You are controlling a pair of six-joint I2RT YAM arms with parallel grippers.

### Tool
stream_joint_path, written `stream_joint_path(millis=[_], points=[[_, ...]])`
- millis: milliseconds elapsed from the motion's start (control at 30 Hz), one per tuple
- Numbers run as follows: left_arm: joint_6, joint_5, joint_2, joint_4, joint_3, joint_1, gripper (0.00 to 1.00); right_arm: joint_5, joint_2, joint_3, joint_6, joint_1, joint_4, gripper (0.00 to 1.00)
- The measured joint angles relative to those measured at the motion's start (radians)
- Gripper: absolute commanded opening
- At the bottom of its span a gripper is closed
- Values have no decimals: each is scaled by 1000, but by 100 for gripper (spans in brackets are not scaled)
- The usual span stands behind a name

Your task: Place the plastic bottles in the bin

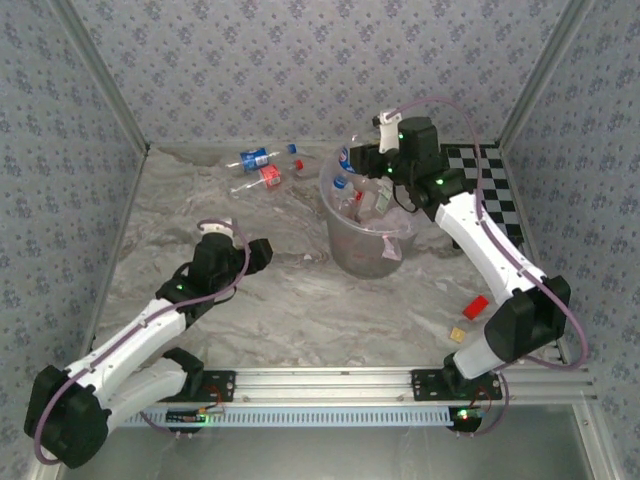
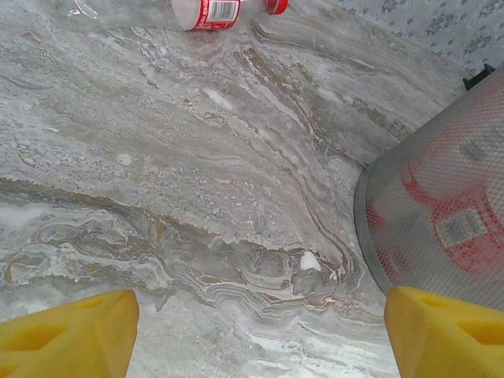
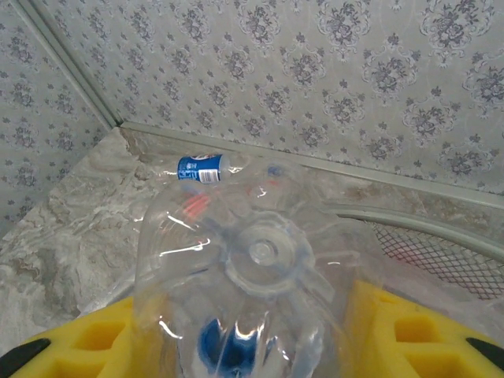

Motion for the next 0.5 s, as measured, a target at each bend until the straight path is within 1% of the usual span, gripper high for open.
stream_joint_path(millis=[133,233,367,500], points=[[0,0,-7,-2,-2,10,81,9,-6,-14,8,3,11,27],[0,0,-7,-2,-2,13,81,0,-24,-14,13,3,-22,28],[0,1,-2,-2,-2,18,81,-32,-59,17,16,3,-142,28],[0,5,22,5,-2,23,81,-38,-95,63,16,3,-274,28]])
